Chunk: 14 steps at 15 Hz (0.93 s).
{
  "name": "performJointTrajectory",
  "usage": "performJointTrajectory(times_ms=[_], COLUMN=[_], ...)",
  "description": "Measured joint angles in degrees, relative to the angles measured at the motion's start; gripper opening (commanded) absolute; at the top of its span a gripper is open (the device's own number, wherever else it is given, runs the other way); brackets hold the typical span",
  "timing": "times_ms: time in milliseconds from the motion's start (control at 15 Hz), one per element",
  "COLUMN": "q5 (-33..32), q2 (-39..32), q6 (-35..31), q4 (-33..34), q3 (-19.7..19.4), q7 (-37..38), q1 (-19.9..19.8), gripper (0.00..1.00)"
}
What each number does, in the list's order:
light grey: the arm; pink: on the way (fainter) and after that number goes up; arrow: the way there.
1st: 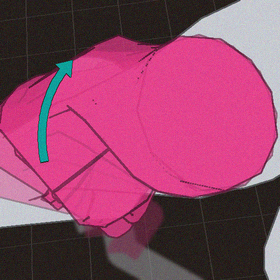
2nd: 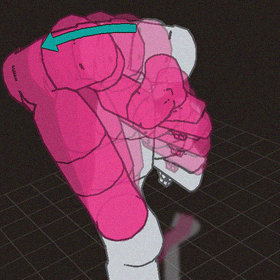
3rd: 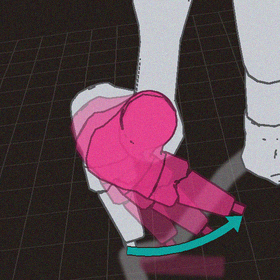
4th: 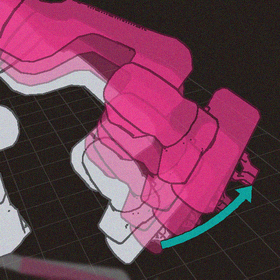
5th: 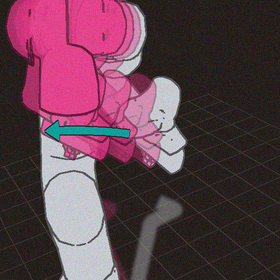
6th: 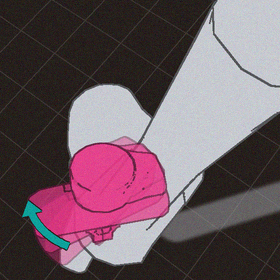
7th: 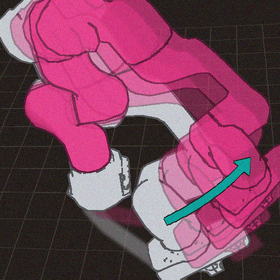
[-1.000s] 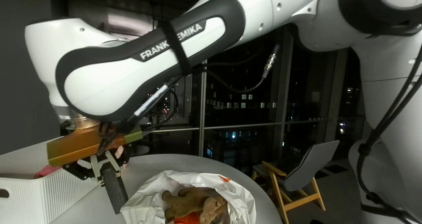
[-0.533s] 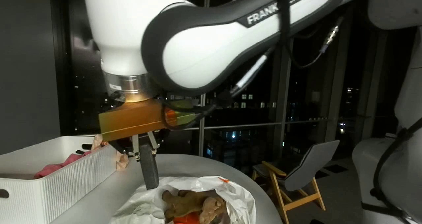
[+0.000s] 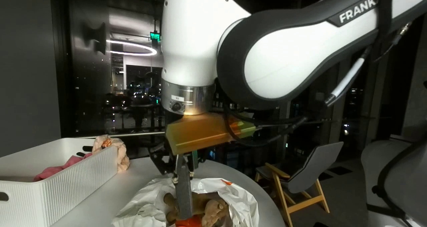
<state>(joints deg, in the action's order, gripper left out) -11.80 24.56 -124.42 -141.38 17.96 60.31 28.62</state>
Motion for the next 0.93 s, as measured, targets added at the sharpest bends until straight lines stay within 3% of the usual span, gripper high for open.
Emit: performJointTrajectory(times_ms=[200,400,667,933], q5=[7.1,5.9,-5.9,-22.8], q2=[-1.5,-6.0,-14.0,-19.9], q6=[-1.2,-0.9,-0.9,-0.1], q4=[-4.1,-5.7,-5.7,-4.9], q3=[0.0,1.5,4.2,4.6], q7=[-8.4,-11.4,-9.8,-4.6], q1=[-1.6,-5.8,-11.8,-12.9], gripper=[0.22,0.22,0.24,0.23])
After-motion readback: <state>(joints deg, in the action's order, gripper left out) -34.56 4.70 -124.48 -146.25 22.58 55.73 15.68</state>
